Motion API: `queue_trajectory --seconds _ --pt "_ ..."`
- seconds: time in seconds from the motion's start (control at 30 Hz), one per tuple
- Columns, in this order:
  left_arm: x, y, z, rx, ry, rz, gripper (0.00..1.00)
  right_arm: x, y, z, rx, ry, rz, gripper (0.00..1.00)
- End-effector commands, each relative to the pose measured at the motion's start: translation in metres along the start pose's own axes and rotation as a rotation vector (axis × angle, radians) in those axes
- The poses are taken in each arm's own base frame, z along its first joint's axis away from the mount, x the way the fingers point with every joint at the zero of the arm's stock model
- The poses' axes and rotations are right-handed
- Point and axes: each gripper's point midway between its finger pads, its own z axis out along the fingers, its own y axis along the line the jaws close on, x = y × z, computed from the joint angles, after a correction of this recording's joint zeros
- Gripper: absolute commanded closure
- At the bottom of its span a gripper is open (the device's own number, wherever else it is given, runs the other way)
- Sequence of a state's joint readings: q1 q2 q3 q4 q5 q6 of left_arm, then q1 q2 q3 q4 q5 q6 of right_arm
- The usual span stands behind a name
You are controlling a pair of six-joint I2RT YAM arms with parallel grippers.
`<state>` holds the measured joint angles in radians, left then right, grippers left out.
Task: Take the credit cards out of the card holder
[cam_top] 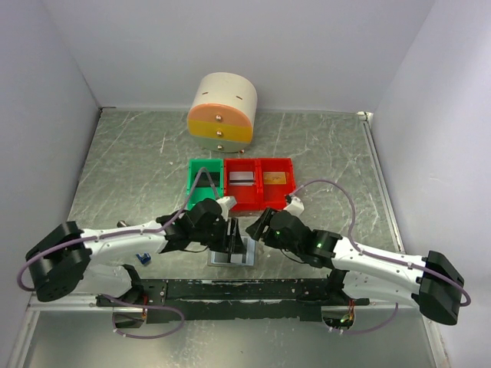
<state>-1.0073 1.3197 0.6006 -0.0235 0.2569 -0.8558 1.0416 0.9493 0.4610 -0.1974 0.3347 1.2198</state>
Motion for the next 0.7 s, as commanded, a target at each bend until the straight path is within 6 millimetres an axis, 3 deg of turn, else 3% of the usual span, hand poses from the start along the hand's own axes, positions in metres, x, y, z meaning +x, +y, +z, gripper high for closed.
queue_trajectory --seconds 0.0,0.3,0.53,0.67 --pt "-0.009 0.023 -0.016 -0.136 -0.092 -0.011 0.35 0.003 0.016 0.004 -0.083 0.016 -0.027 0.45" --pt "-0.011 0.043 -0.028 -0.229 -0.16 -0.087 0.38 0.025 0.034 0.024 -0.125 0.119 -0.08 0.7" --pt "-0.019 0.044 -0.036 -0.235 -0.221 -0.093 0.34 0.045 0.018 0.038 -0.038 0.2 -0.092 0.72" --pt "-0.015 0.033 -0.028 -0.17 -0.177 -0.063 0.32 0.051 0.002 0.042 0.03 0.215 -0.088 0.73"
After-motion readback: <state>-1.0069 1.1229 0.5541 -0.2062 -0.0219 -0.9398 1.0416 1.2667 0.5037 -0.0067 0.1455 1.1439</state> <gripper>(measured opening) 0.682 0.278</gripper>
